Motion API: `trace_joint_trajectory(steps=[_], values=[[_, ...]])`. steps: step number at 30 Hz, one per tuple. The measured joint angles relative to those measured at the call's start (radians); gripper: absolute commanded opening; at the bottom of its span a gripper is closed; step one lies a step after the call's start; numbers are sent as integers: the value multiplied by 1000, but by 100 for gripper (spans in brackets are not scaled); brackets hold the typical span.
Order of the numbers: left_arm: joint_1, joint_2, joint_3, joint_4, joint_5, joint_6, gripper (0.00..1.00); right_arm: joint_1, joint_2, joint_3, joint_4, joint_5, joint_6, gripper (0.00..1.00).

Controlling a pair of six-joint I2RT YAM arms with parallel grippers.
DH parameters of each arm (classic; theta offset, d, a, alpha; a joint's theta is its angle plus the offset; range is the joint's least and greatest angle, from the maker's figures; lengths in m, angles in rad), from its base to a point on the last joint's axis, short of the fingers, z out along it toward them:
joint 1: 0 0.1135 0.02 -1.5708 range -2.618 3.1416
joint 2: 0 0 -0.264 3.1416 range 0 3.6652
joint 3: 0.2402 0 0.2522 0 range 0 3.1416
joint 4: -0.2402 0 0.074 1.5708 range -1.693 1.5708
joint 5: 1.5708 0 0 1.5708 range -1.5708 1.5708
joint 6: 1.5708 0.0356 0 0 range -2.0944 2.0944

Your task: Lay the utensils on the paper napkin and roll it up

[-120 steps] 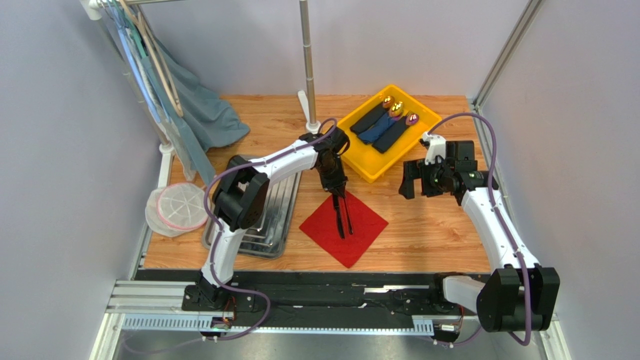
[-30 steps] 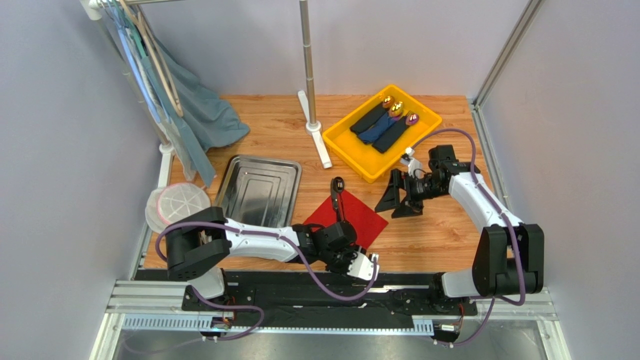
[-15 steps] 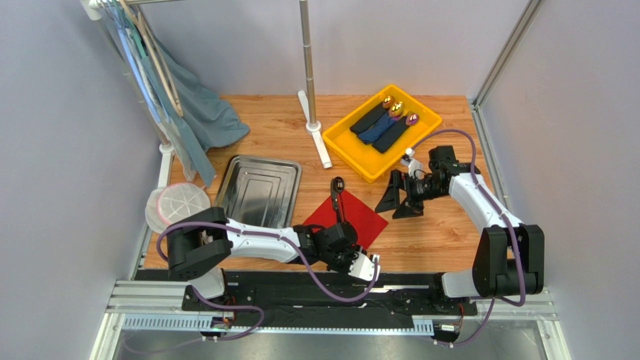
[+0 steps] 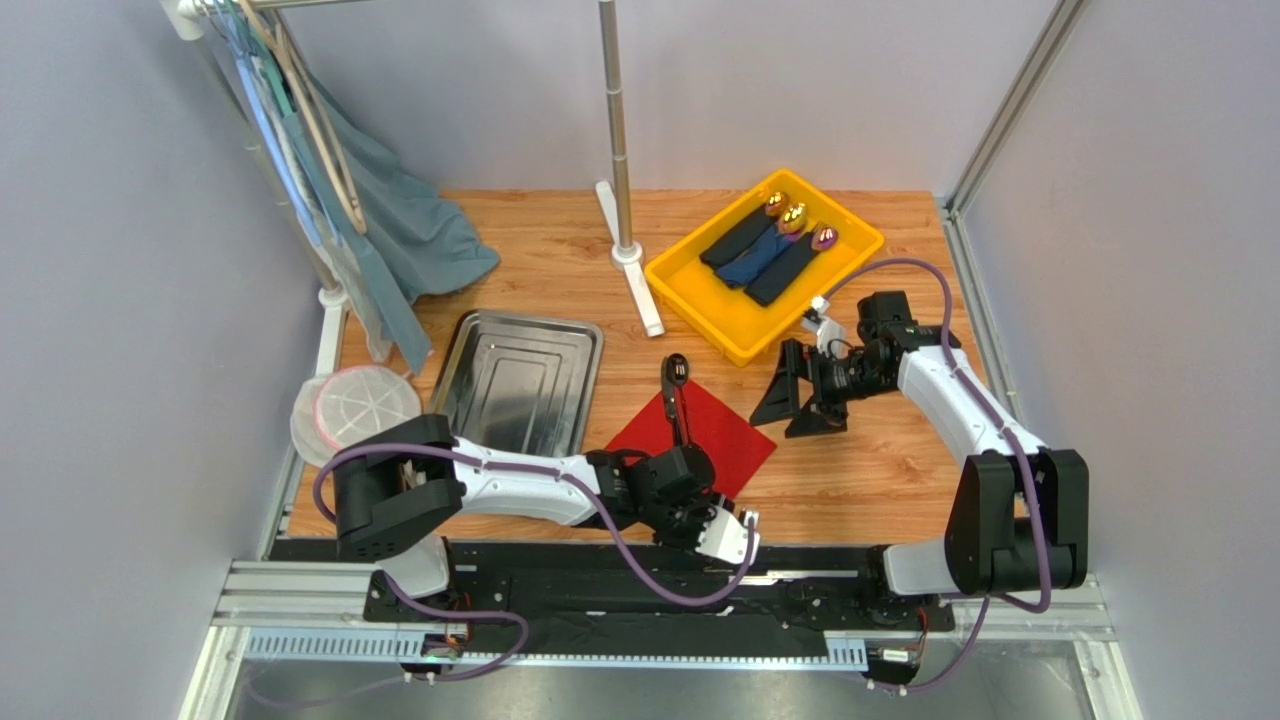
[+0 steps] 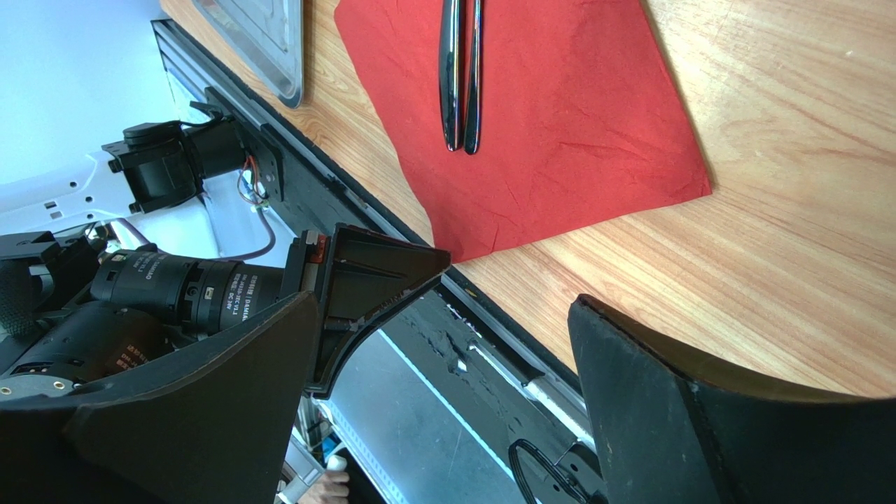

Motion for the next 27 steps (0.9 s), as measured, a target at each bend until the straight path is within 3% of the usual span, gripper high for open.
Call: trace_joint_trajectory(steps=[12,20,24,27], values=[[-3,0,-13,6,4,-3,34,0,0,0,0,2,0,95],[-3,0,-27,18,-17,-2,17,0,0,0,0,7,1,95],[-3,-3,-33,25,-42,-1,0,0,0,0,0,8,1,95],[-3,-11,-35,37,-56,-2,0,0,0,0,0,8,1,95]])
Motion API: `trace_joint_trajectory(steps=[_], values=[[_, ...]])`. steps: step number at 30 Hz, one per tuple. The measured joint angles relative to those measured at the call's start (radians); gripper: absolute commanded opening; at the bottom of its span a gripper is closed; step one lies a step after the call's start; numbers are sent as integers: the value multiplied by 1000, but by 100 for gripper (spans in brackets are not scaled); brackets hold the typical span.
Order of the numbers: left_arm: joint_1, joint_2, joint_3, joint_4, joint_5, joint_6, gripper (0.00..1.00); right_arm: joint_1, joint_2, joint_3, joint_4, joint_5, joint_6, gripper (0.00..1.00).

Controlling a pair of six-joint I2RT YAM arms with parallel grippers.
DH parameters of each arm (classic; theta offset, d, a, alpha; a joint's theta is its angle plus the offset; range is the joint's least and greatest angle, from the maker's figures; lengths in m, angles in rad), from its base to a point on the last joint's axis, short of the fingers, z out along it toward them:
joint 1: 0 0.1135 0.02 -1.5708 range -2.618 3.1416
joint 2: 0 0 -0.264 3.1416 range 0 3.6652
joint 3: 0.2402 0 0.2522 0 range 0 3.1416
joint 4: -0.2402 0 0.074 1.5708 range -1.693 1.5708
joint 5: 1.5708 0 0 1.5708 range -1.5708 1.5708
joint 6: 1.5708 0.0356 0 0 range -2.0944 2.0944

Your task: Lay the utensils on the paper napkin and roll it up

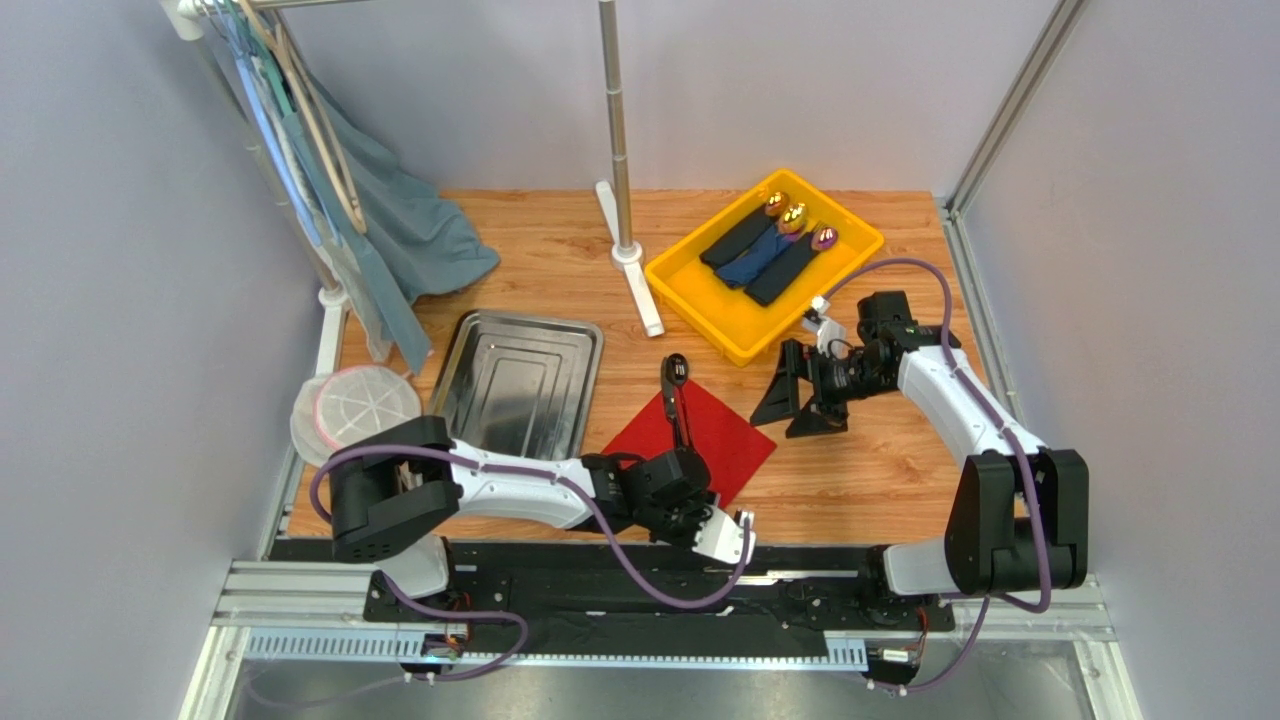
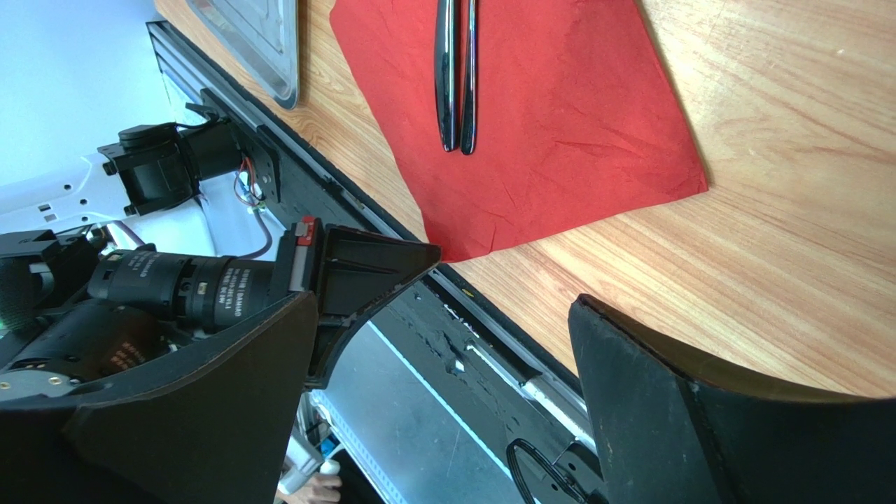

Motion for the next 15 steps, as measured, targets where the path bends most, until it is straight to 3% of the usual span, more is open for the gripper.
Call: trace_joint_trajectory(steps=[7,15], values=[[17,-60,-2,16,-26,-6,0,0,0,0,0,-1,0,93],[116,-59,39,-1,-26,-35,0,0,1,-18,6,-22,16,71]])
